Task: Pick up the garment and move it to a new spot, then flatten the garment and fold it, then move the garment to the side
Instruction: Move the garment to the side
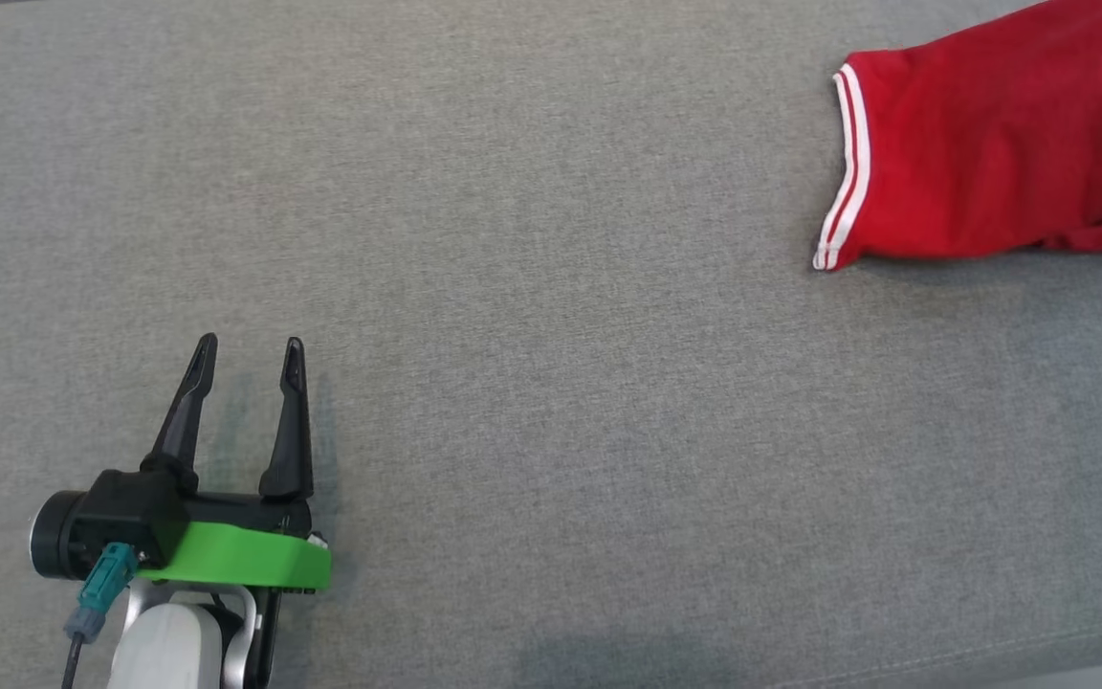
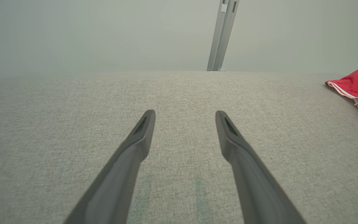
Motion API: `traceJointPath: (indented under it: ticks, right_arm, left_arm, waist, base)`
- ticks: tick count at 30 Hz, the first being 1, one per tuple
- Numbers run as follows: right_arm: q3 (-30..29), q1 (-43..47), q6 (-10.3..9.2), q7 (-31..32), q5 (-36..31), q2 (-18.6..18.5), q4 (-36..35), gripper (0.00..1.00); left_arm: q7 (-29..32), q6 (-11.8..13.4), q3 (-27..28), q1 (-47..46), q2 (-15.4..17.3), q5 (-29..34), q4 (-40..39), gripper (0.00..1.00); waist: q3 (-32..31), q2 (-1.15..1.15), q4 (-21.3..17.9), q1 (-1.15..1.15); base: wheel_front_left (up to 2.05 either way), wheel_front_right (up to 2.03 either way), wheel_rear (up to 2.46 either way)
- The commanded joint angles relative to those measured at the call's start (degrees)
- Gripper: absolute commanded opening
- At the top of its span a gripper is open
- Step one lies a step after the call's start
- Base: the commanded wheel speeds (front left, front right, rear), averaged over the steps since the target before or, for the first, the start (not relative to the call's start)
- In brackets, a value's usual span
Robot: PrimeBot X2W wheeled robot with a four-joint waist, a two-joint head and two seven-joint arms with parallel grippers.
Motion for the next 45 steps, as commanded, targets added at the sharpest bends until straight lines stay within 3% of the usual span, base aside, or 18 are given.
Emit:
traceJointPath:
  ticks: [1,14,15,16,17,23,28,37,45]
  right_arm:
    - [-0.81,-1.16,-0.03,-0.46,-1.0,0.48,0.27,0.0]
    - [-10.24,-4.98,-0.04,-3.51,-6.72,1.96,5.77,0.0]
    - [-11.42,-5.01,-0.04,-3.78,-7.61,1.96,6.58,0.14]
    - [-12.29,-4.83,-0.04,-3.93,-8.79,1.98,7.27,0.49]
    - [-13.23,-4.41,-0.03,-3.96,-10.09,2.32,7.93,1.0]
    - [-14.0,0.09,-0.03,-7.32,-18.54,0.97,6.98,1.0]
    - [-13.06,5.03,-0.04,-14.25,-22.29,3.14,1.1,1.0]
    - [-8.71,18.79,-0.04,-27.09,-27.65,9.95,-8.24,1.0]
    - [-7.44,30.68,-0.04,-35.67,-29.72,18.42,-7.13,1.0]
  left_arm:
    - [0.02,-0.15,-0.16,-1.45,0.75,0.06,-0.07,1.0]
    - [0.01,-0.17,-0.05,-0.75,1.2,-0.12,1.21,1.0]
    - [0.01,-0.16,-0.05,-0.56,1.15,-0.09,1.3,1.0]
    - [0.02,-0.16,-0.13,-0.47,1.07,-0.04,1.46,1.0]
    - [0.02,-0.17,-0.17,-0.41,0.96,0.01,1.64,1.0]
    - [0.02,-0.17,-0.14,0.59,0.23,-0.01,2.41,1.0]
    - [0.02,-0.16,0.74,1.91,-0.39,-0.56,2.69,1.0]
    - [0.02,0.85,4.19,6.52,-1.66,-1.3,2.54,1.0]
    - [0.02,2.2,3.96,11.09,-1.87,-1.93,4.03,1.0]
  waist:
    - [2.77,0.0,-2.7,0.0]
    - [3.99,0.0,0.31,0.0]
    - [3.83,0.0,0.47,0.0]
    - [3.61,0.0,0.62,0.0]
    - [3.32,0.0,0.76,0.0]
    - [1.03,0.0,1.37,0.0]
    - [-2.1,0.0,1.45,0.0]
    - [-11.65,0.0,5.04,0.0]
    - [-19.28,0.0,11.04,0.0]
  base:
    - [0.0,0.0,0.0]
    - [0.0,0.0,0.0]
    - [0.0,0.0,0.0]
    - [0.0,0.0,0.0]
    - [0.0,0.0,0.0]
    - [0.0,0.0,0.0]
    - [0.0,0.0,0.0]
    - [0.0,0.0,0.0]
    - [0.0,0.0,0.0]
